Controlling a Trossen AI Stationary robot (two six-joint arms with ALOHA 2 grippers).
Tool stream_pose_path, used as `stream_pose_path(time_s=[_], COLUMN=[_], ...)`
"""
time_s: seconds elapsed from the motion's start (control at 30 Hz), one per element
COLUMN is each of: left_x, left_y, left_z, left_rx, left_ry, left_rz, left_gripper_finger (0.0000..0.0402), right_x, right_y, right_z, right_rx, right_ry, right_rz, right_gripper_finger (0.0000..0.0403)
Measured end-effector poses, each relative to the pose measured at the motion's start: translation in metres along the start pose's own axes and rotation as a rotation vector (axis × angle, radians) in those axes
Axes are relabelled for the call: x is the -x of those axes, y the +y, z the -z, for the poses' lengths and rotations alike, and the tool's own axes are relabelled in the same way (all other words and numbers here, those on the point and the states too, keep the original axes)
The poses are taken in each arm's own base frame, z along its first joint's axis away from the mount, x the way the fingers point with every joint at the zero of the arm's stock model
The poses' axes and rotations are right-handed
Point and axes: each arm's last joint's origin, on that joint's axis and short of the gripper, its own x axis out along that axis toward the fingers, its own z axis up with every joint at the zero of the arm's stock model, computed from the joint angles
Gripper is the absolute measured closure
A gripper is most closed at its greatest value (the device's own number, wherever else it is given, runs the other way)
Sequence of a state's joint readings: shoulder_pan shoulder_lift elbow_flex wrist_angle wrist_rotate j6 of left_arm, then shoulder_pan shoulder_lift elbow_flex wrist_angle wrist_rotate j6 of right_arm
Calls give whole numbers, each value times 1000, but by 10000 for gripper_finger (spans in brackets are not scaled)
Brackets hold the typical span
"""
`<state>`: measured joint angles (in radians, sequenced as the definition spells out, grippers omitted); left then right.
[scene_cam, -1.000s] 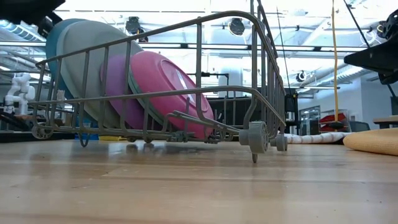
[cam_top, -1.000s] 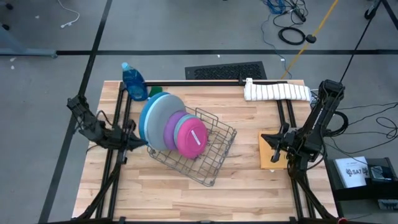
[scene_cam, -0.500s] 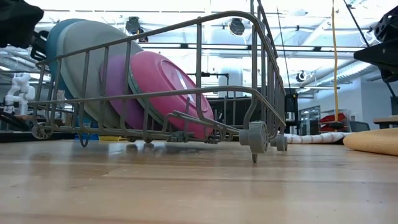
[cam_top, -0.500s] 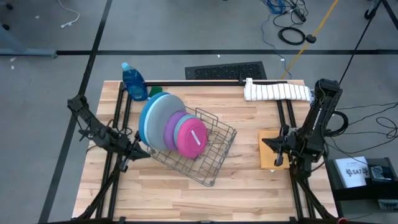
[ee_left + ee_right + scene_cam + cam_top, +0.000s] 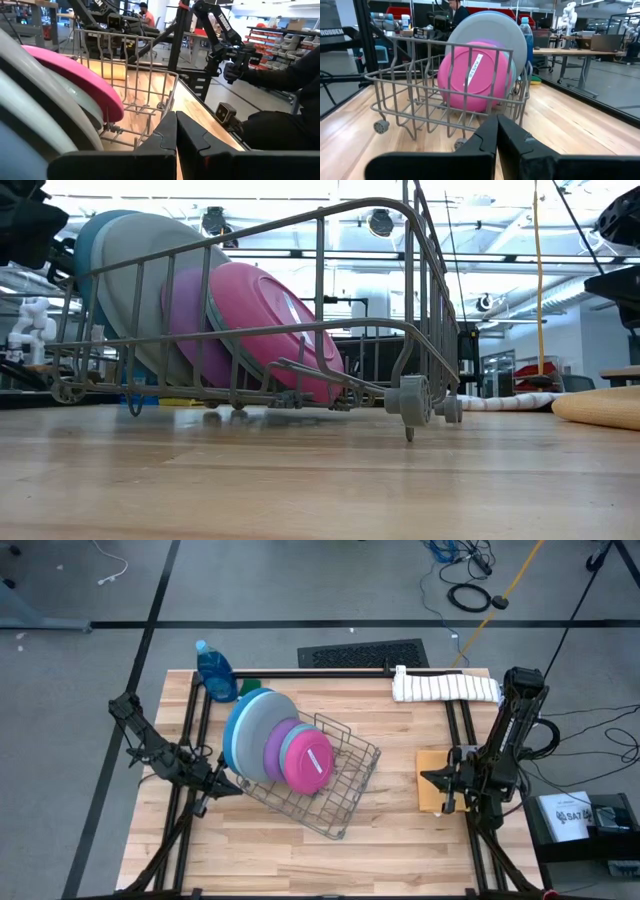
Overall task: Sort dishes
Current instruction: Return to Home Position
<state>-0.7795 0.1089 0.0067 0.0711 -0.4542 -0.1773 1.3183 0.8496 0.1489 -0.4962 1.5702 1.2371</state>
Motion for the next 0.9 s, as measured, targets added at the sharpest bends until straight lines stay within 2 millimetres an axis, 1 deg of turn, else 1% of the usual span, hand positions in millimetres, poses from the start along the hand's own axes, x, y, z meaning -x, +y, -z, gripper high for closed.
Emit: stream_pose_path(time_s=[0.3, 0.37, 0.47, 0.63, 0.9], left_x=[0, 0, 0, 0, 0], left_y=[0, 0, 0, 0, 0], left_z=[0, 0, 0, 0, 1], left_rx=[0, -1, -1, -1, -2], left_ry=[1, 1, 2, 2, 2], left_rz=[-2, -2, -3, -3, -3], left_gripper_finger=[401, 402, 402, 402, 402], right_x=[0, 0, 1, 2, 3], right_y=[0, 1, 2, 7, 8], right_z=[2, 3, 7, 10, 11], right_rx=[42, 41, 42, -32, -23], right_ry=[17, 68, 189, 343, 398], right_rz=[-5, -23, -67, -124, -147], right_gripper_finger=[403, 402, 398, 393, 396])
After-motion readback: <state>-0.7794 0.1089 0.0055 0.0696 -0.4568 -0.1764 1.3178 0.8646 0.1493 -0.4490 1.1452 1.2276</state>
